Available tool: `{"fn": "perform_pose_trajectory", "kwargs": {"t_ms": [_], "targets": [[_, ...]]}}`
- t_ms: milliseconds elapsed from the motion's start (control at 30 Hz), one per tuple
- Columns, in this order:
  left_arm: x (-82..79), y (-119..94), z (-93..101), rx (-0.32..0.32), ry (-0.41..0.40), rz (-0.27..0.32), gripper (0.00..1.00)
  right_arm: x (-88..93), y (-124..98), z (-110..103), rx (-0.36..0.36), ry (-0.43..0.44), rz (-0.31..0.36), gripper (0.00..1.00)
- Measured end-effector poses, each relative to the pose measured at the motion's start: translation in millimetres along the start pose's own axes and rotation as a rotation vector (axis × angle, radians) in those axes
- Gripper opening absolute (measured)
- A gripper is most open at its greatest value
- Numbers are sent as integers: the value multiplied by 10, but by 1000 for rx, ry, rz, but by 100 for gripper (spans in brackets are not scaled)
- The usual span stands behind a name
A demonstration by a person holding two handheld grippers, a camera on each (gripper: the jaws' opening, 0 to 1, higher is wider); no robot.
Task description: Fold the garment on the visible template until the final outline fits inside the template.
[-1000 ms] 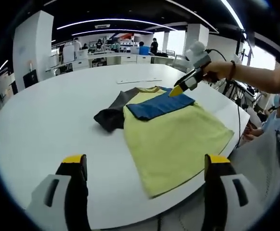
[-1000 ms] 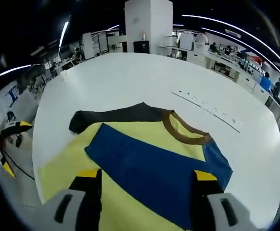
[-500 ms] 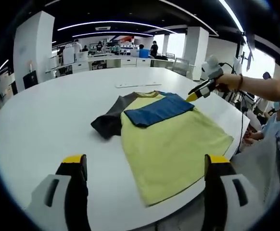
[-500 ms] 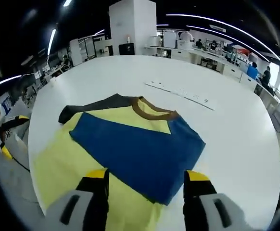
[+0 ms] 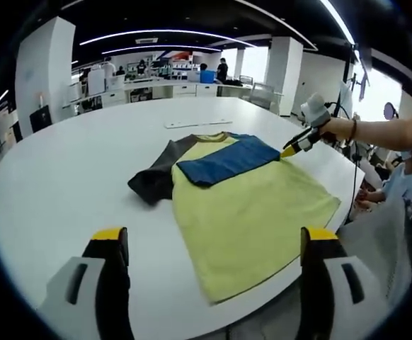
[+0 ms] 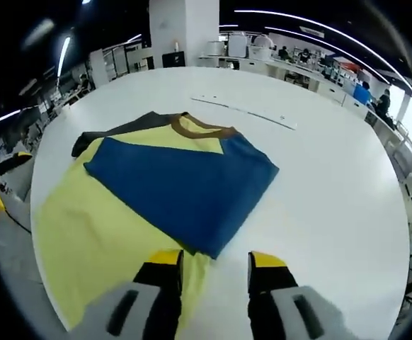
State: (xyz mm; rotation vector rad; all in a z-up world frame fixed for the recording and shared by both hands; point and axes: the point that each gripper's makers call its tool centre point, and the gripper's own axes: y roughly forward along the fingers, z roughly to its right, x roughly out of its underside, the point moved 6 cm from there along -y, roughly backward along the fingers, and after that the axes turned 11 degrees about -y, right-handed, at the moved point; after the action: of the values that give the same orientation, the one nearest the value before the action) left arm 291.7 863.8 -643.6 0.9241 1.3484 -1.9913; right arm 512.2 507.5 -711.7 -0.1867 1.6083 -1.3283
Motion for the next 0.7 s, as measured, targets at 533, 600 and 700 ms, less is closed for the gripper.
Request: {"fn": "perform_pose_trajectory", "kwargs": {"t_ms": [533,600,700], "targets": [[39,-33,-90,-19,-19,7,98,33,160,-33,31,211,98,2],[40,-41,-97,-21,-17,7,98,63,137,8,65,222,89,1],[61,-48,-123,-28,-20,2,98,72,134,9,69,220,93,0]]}}
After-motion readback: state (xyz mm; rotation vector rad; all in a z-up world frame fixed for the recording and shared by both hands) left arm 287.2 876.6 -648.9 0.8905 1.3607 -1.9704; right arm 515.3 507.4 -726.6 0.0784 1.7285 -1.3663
